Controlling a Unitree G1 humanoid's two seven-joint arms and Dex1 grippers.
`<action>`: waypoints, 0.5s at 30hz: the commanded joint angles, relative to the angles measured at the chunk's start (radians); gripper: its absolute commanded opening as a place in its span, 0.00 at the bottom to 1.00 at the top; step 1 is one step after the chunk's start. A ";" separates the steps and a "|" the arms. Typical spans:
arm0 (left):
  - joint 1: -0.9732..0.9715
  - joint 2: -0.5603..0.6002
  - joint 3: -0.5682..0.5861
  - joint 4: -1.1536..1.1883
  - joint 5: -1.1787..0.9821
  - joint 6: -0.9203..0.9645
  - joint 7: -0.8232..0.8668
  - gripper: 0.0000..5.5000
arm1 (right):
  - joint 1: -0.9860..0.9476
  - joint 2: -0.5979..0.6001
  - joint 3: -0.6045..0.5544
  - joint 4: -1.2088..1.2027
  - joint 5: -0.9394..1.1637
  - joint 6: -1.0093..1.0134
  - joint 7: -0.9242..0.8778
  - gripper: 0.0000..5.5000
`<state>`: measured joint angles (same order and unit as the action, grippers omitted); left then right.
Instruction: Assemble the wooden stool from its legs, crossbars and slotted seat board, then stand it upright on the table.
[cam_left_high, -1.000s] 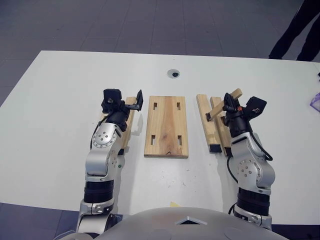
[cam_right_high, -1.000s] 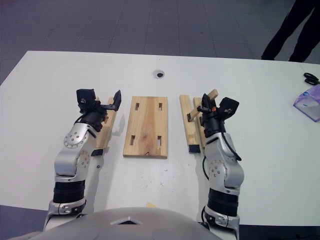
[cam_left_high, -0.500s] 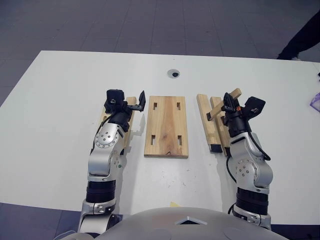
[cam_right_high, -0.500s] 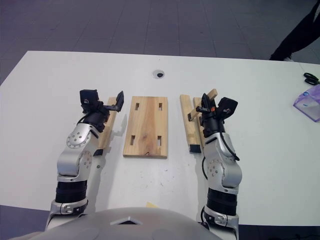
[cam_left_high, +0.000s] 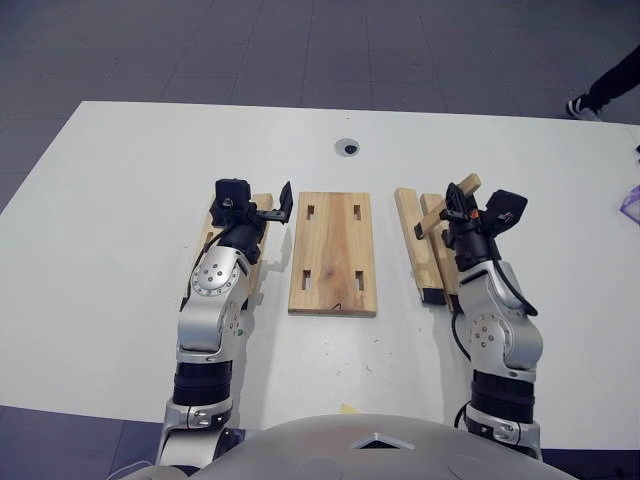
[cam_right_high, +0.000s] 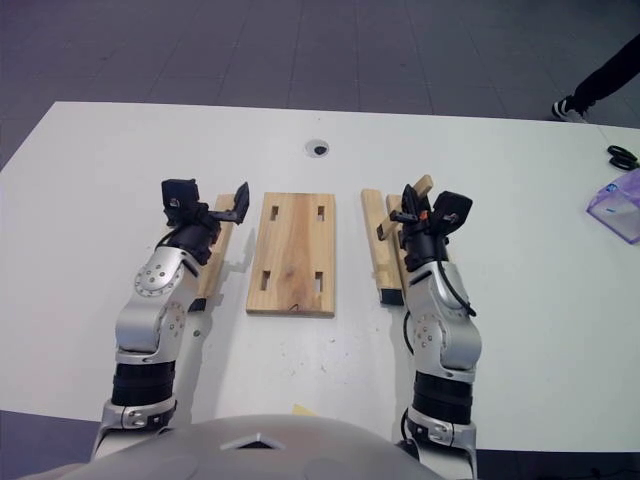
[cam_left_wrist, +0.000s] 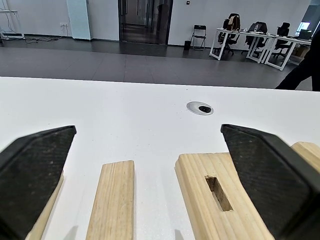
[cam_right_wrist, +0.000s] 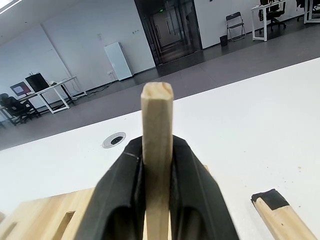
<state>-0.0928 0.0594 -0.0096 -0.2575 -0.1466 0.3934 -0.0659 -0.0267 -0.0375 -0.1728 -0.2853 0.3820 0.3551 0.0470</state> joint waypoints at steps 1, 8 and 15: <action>0.015 0.002 0.000 -0.013 0.014 -0.004 0.006 0.98 | 0.045 -0.040 0.036 0.024 -0.034 0.043 0.031 0.08; 0.019 0.007 -0.001 -0.016 0.028 -0.014 0.013 0.98 | 0.098 -0.089 0.066 0.113 -0.095 -0.020 0.088 0.08; -0.009 0.023 0.010 -0.003 0.043 -0.025 0.005 0.98 | 0.148 -0.114 0.065 0.245 -0.150 -0.200 0.140 0.08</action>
<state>-0.0845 0.0651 -0.0073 -0.2659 -0.1179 0.3730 -0.0558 0.0318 -0.1401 -0.1037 -0.1539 0.2724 0.1101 0.1982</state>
